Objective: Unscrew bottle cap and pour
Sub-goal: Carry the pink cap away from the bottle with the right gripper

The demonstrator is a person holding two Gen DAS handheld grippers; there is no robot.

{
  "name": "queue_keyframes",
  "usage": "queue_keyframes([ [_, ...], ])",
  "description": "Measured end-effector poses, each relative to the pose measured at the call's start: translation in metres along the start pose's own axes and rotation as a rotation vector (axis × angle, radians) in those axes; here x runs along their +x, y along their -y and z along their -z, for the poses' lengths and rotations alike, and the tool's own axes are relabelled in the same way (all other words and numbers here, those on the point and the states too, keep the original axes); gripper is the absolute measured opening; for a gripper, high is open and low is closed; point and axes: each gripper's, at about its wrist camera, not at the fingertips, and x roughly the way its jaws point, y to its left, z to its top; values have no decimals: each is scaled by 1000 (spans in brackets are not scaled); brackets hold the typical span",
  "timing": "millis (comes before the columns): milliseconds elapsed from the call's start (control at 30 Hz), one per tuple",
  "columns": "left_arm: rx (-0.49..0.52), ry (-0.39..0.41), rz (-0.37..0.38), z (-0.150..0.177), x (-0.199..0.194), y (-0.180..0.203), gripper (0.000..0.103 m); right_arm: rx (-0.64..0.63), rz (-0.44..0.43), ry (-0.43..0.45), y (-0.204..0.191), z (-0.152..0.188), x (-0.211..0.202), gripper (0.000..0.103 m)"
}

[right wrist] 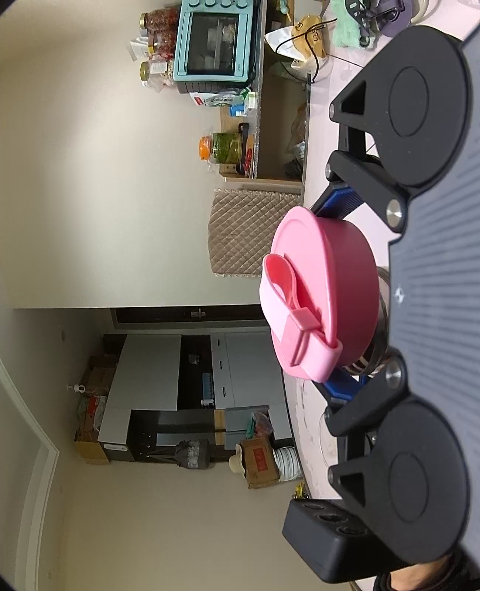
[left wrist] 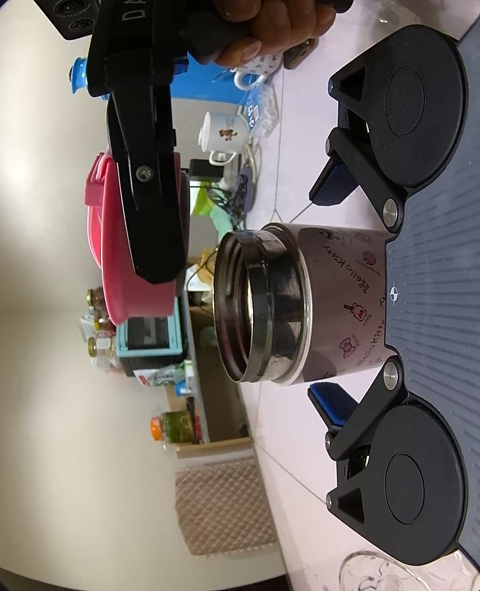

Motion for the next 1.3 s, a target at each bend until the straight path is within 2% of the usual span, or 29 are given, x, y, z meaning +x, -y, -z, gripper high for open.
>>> queue_keyframes([
  [700, -5, -23, -50, -5, -3, -3, 103, 63, 128, 13, 13, 8, -8, 85],
  [1300, -31, -45, -67, -2, -12, 1, 103, 92, 225, -28, 20, 24, -11, 85],
])
